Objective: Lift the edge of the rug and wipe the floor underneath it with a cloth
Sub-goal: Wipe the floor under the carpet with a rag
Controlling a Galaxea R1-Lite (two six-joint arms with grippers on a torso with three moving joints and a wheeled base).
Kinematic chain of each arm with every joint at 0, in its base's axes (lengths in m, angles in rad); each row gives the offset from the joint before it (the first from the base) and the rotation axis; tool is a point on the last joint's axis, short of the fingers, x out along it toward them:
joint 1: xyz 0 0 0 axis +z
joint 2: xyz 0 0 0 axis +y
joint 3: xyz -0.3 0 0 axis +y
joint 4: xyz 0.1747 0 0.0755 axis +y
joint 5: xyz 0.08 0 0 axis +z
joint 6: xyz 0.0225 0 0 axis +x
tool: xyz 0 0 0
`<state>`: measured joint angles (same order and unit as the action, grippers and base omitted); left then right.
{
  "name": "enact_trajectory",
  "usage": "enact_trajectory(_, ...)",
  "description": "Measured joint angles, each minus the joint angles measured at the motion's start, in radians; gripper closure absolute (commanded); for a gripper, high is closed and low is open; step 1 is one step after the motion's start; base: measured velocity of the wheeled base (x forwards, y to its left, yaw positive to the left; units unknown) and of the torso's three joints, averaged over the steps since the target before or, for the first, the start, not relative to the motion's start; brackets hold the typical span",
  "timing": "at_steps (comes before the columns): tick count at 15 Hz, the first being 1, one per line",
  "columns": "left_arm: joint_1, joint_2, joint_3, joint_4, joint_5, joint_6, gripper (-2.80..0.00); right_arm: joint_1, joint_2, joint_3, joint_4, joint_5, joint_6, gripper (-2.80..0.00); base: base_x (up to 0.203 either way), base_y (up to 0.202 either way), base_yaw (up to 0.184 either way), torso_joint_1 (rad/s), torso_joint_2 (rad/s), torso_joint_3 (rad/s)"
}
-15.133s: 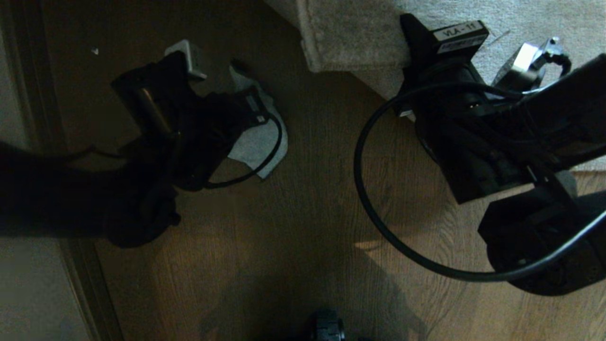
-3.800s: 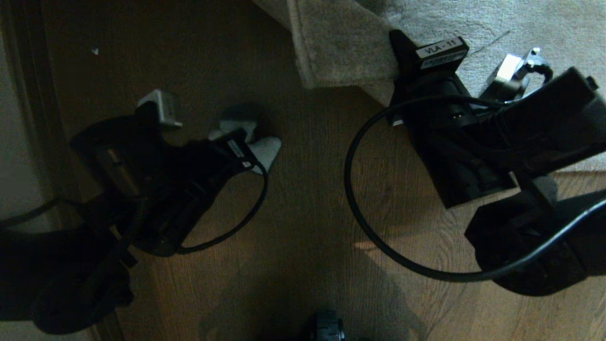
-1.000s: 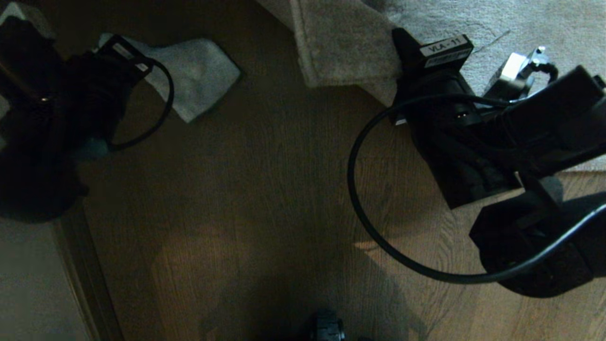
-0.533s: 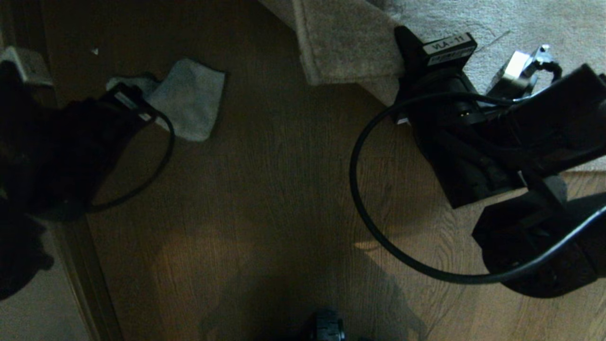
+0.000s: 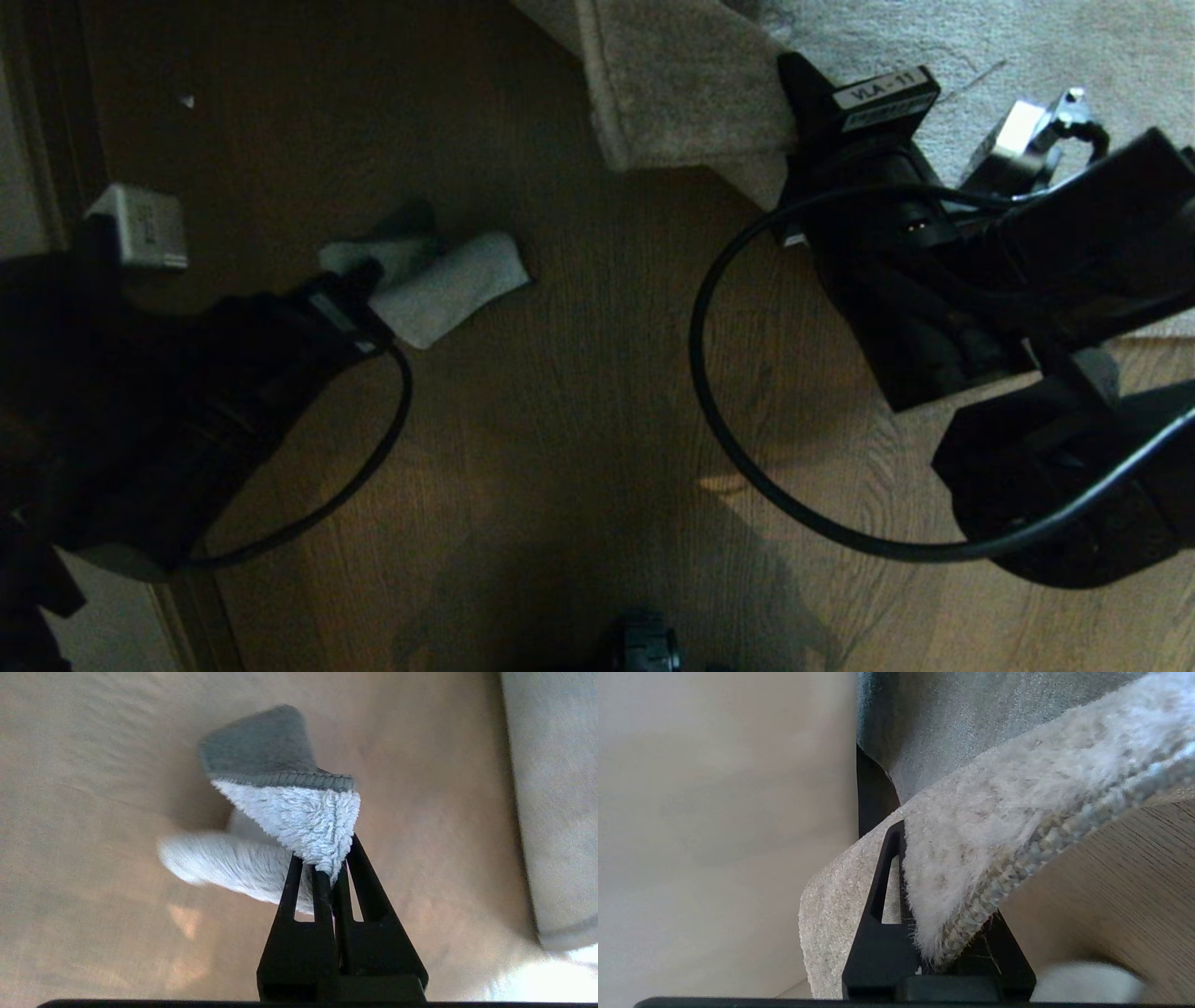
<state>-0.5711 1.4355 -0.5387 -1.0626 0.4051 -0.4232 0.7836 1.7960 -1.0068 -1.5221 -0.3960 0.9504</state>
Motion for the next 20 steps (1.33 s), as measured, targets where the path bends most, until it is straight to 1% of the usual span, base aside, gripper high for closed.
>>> enact_trajectory(4, -0.073, 0.060, -0.032, -0.001, -0.001, 0.001, 0.00, -0.001, 0.004, -0.003, 0.000, 0.000, 0.000, 0.00, 0.000, 0.000, 0.000, 0.000, 0.00, 0.000)
enact_trajectory(10, -0.114, 0.167, -0.134, 0.000, 0.000, 0.000, 0.00, -0.001, 0.007, -0.002, 0.000, 0.000, 0.000, 0.00, 0.000, 0.000, 0.000, 0.000, 0.00, 0.000)
enact_trajectory(16, -0.120, 0.224, -0.200, -0.001, 0.001, -0.005, 0.00, -0.002, 0.007, 0.001, 0.000, -0.001, -0.001, 0.00, 0.000, 0.000, 0.000, 0.000, 0.00, 0.000)
enact_trajectory(20, -0.115, 0.244, -0.269, -0.006, 0.003, -0.006, 0.00, -0.001, 0.006, 0.000, 0.000, -0.002, -0.002, 0.00, 0.000, 0.000, 0.000, 0.000, 0.00, 0.000)
